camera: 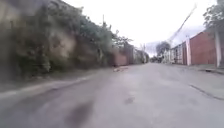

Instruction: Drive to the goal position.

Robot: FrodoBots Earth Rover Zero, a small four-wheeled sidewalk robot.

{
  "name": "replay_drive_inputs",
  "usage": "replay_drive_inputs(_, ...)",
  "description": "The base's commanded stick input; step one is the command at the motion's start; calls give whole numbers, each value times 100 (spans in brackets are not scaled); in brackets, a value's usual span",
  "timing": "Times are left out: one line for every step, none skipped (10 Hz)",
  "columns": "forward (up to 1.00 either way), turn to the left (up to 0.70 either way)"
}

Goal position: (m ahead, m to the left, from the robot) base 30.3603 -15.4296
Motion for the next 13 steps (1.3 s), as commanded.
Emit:
replay_drive_inputs(100, 0)
replay_drive_inputs(100, 0)
replay_drive_inputs(100, 0)
replay_drive_inputs(100, 0)
replay_drive_inputs(100, 0)
replay_drive_inputs(100, 0)
replay_drive_inputs(100, 0)
replay_drive_inputs(100, 0)
replay_drive_inputs(100, 0)
replay_drive_inputs(100, 0)
replay_drive_inputs(100, -16)
replay_drive_inputs(100, -40)
replay_drive_inputs(100, -40)
